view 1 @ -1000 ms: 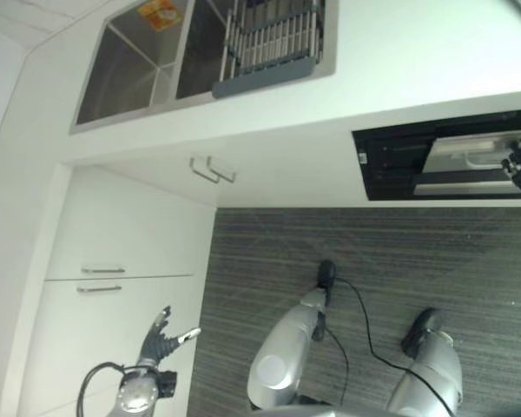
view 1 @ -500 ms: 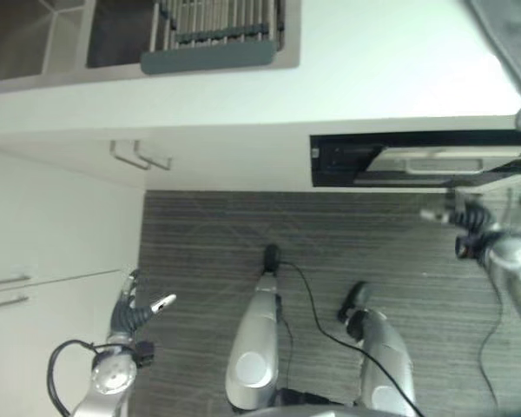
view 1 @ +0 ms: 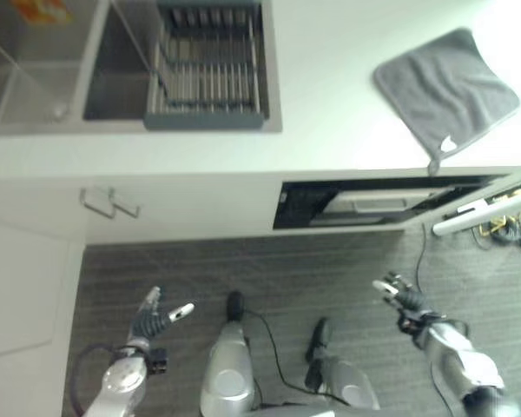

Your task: Place the dishes in the dishwasher.

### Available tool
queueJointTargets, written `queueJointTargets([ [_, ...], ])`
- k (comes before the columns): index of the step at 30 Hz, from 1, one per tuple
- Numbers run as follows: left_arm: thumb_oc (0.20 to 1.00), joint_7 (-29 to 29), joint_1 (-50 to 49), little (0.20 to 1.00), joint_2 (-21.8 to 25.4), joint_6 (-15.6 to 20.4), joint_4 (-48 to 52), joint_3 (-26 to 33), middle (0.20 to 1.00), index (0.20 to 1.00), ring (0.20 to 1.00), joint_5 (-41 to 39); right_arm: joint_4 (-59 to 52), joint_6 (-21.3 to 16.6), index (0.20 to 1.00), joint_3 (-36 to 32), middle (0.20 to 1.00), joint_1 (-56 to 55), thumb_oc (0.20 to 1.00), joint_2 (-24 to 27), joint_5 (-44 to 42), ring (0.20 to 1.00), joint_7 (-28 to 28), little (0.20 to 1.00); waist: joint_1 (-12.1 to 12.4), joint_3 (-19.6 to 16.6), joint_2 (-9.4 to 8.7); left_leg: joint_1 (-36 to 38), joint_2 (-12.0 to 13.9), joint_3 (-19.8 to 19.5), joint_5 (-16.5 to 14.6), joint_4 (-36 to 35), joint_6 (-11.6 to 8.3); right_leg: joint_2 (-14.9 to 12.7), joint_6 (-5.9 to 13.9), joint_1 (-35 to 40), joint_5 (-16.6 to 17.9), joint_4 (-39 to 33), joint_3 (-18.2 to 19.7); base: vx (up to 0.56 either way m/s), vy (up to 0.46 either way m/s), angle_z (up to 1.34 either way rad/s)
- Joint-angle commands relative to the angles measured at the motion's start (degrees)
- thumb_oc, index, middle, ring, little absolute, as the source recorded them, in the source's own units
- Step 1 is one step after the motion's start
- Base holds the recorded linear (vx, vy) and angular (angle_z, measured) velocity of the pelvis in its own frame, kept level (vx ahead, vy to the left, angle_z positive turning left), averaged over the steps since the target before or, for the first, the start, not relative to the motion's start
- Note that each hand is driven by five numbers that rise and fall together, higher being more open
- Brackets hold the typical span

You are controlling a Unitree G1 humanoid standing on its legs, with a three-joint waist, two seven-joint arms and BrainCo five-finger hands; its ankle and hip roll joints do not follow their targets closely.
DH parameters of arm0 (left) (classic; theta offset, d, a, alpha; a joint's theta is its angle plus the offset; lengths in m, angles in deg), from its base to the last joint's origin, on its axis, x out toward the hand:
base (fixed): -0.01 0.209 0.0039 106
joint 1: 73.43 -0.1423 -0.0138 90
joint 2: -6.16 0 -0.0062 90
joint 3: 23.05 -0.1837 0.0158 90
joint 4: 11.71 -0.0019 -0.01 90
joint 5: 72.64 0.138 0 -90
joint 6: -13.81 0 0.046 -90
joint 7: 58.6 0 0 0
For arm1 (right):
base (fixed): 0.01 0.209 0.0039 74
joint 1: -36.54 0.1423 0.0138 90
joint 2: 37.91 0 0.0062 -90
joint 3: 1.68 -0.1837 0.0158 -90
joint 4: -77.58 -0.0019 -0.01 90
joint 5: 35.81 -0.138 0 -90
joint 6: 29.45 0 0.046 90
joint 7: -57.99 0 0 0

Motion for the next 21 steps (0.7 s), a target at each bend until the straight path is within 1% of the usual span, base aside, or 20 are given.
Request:
queueJointTargets([
  [1, 1.0, -5.73, -2.35, 1.0, 0.64, -0.19, -0.8, -1.5, 1.0, 1.0, 1.0, 1.25, 3.02, -5.0, 1.0, 1.88, 1.0, 0.69, 1.0, 4.36, -0.33, 1.0, 4.45, 1.0, -0.48, -2.1, 4.17, 4.56, -1.39, 1.26, 1.05, -6.9, 2.56, 2.84, 1.49, -1.59, -0.97, 11.78, 2.65, 0.19, 0.313, -0.32],
  [2, 1.0, -6.92, -1.3, 1.0, -0.48, -0.18, -4.38, -2.07, 1.0, 1.0, 1.0, 1.97, 6.39, -5.89, 1.0, 2.6, 1.0, 0.41, 1.0, 3.35, 0.98, 1.0, 6.15, 1.0, -1.67, -3.11, 4.4, 6.53, -1.29, 0.81, 0.5, -7.29, 2.82, 3.92, 1.43, -2.07, -1.17, 13.93, 4.61, 0.14, 0.182, -0.33],
  [3, 1.0, -7.77, -0.42, 1.0, -0.94, -0.47, -6.52, -2.57, 1.0, 1.0, 1.0, 1.73, 8.6, -6.69, 1.0, 2.82, 1.0, 0.27, 1.0, 2.82, 1.28, 1.0, 6.52, 1.0, -2.49, -3.54, 4.55, 7.36, -1.36, 0.2, 0.33, -7.49, 2.9, 5.06, 1.29, -2.23, -1.75, 13.67, 6.21, 0.19, 0.083, -0.28],
  [4, 1.0, -9.3, 1.88, 1.0, -1.99, -0.74, -11.43, -3.23, 1.0, 1.0, 1.0, 2.07, 14.86, -7.88, 1.0, 2.66, 1.0, -0.05, 1.0, 2.02, 1.14, 1.0, 7.75, 1.0, -3.63, -4.87, 4.55, 8.34, -1.9, -1.69, 0.33, -7.83, 2.95, 7.07, 0.7, -1.97, -2.64, 10.02, 8.53, 0.17, -0.024, -0.11],
  [6, 1.0, -10.74, 4.01, 1.0, -3.53, -0.12, -18.08, -2.89, 1.0, 1.0, 1.0, 2.84, 22.87, -11.03, 1.0, 2.84, 1.0, 0.1, 1.0, 1.57, 4.92, 1.0, 9.83, 1.0, -4.25, -5.9, 4.27, 9.68, -2.44, -2.31, -0.16, -8.04, 2.7, 7.04, 0.68, -1.0, -2.1, 4.9, 8.7, 0.16, -0.094, 0.46],
  [7, 1.0, -10.15, 4.97, 1.0, -4.45, 0.08, -21.57, -2.78, 1.0, 1.0, 1.0, 3.41, 28.08, -10.91, 1.0, 2.86, 1.0, 0.62, 1.0, 1.04, 7.12, 1.0, 10.38, 1.0, -4.32, -6.36, 4.14, 10.52, -2.5, -2.13, -0.51, -8.26, 2.4, 6.8, 0.98, -0.27, -0.92, 2.15, 8.21, 0.1, -0.101, 0.59],
  [8, 1.0, -10.2, 5.11, 1.0, -4.76, 0.56, -23.04, -2.82, 1.0, 1.0, 1.0, 3.45, 30.23, -11.77, 1.0, 2.81, 1.0, 0.72, 1.0, 0.83, 7.95, 1.0, 10.8, 1.0, -4.38, -6.43, 4.19, 10.73, -2.47, -2.13, -0.64, -8.24, 2.4, 6.71, 1.0, -0.27, -0.84, 2.28, 8.34, 0.09, -0.128, 0.38],
  [9, 1.0, -9.66, 5.49, 1.0, -5.62, -0.01, -26.03, -2.51, 1.0, 1.0, 1.0, 3.12, 34.63, -12.35, 1.0, 2.88, 1.0, 1.14, 1.0, 0.29, 10.15, 1.0, 10.67, 1.0, -4.32, -6.72, 4.26, 11.31, -2.4, -2.06, -0.9, -8.31, 2.34, 6.44, 1.03, -0.04, -0.66, 2.05, 8.29, 0.15, -0.203, 0.39],
  [10, 1.0, -9.43, 5.97, 1.0, -7.64, 0.04, -32.45, -1.08, 1.0, 1.0, 1.0, 2.9, 41.57, -10.98, 1.0, 2.6, 1.0, 2.06, 1.0, -0.82, 11.09, 1.0, 9.57, 1.0, -3.9, -7.82, 4.32, 12.31, -2.59, -2.51, -1.43, -8.48, 1.97, 6.72, 0.51, 2.04, -0.51, -0.47, 7.59, 0.2, -0.256, 0.43],
  [11, 1.0, -9.76, 6.03, 1.0, -8.32, -0.66, -33.84, -0.21, 1.0, 1.0, 1.0, 2.43, 43.19, -10.12, 1.0, 2.11, 1.0, 2.05, 1.0, -1.16, 11.47, 1.0, 8.78, 1.0, -3.84, -8.54, 4.41, 12.53, -2.62, -2.79, -1.62, -8.48, 1.71, 6.98, 0.21, 3.02, -0.56, -1.58, 7.53, 0.23, -0.257, 0.52],
  [13, 1.0, -10.95, 5.75, 1.0, -9.34, -1.02, -35.58, 1.6, 1.0, 1.0, 1.0, 1.88, 44.83, -8.7, 1.0, 1.22, 1.0, 1.59, 1.0, -1.91, 11.88, 1.0, 7.91, 1.0, -3.75, -9.79, 4.74, 12.87, -2.3, -2.44, -1.78, -8.48, 0.94, 7.1, 0.0, 4.79, -0.51, -3.65, 6.14, 0.17, -0.175, 0.36],
  [14, 1.0, -11.9, 5.55, 1.0, -10.19, -1.02, -35.71, 2.35, 1.0, 1.0, 1.0, 0.91, 45.01, -8.62, 1.0, 1.23, 1.0, 1.47, 1.0, -2.29, 13.31, 1.0, 6.97, 1.0, -3.72, -10.37, 5.17, 13.12, -1.75, -2.6, -1.65, -8.48, 0.24, 7.31, -0.52, 4.97, -0.99, -3.93, 6.52, 0.1, -0.112, 0.23],
  [15, 1.0, -11.95, 5.55, 1.0, -10.26, -0.97, -35.73, 2.38, 1.0, 1.0, 1.0, 0.78, 45.0, -8.68, 1.0, 1.23, 1.0, 1.47, 1.0, -2.31, 13.46, 1.0, 6.78, 1.0, -3.72, -10.4, 5.21, 13.14, -1.7, -2.6, -1.63, -8.48, 0.18, 7.33, -0.56, 4.98, -1.03, -3.93, 6.54, 0.04, -0.062, 0.16],
  [16, 1.0, -12.61, 5.76, 1.0, -11.22, -0.91, -35.6, 2.43, 1.0, 1.0, 1.0, -0.94, 44.65, -9.2, 1.0, 1.66, 1.0, 1.55, 1.0, -2.2, 15.08, 1.0, 5.53, 1.0, -3.82, -10.52, 5.6, 13.27, -0.83, -1.24, -0.98, -8.48, -0.5, 7.32, -0.88, 5.18, -1.38, -3.93, 6.01, -0.03, -0.014, 0.05],
  [17, 1.0, -12.87, 6.07, 1.0, -11.78, -0.86, -35.51, 2.65, 1.0, 1.0, 1.0, -2.13, 44.38, -9.38, 1.0, 1.89, 1.0, 1.77, 1.0, -2.12, 15.51, 1.0, 4.89, 1.0, -3.9, -10.53, 5.66, 13.19, -0.54, -0.79, -0.83, -8.26, -0.68, 7.34, -1.08, 5.41, -1.52, -3.93, 5.64, -0.05, -0.011, -0.01],
  [19, 1.0, -13.22, 6.7, 1.0, -12.66, -0.76, -35.27, 2.8, 1.0, 1.0, 1.0, -5.4, 43.71, -9.74, 1.0, 2.3, 1.0, 2.2, 1.0, -1.9, 17.03, 1.0, 4.32, 1.0, -4.05, -10.55, 5.71, 13.31, -0.11, -0.21, -0.56, -8.48, -0.76, 7.4, -1.32, 6.0, -1.85, -3.93, 4.69, -0.07, -0.002, 0.12],
  [21, 1.0, -13.86, 7.17, 1.0, -13.43, -0.58, -35.0, 3.28, 1.0, 1.0, 1.0, -7.58, 43.28, -10.53, 1.0, 2.55, 1.0, 2.54, 1.0, -1.99, 16.55, 1.0, 4.04, 1.0, -4.07, -10.86, 5.42, 13.68, -0.19, -0.03, -1.05, -8.48, -0.51, 7.6, -1.53, 6.95, -2.27, -3.93, 4.01, -0.05, -0.01, 0.1],
])
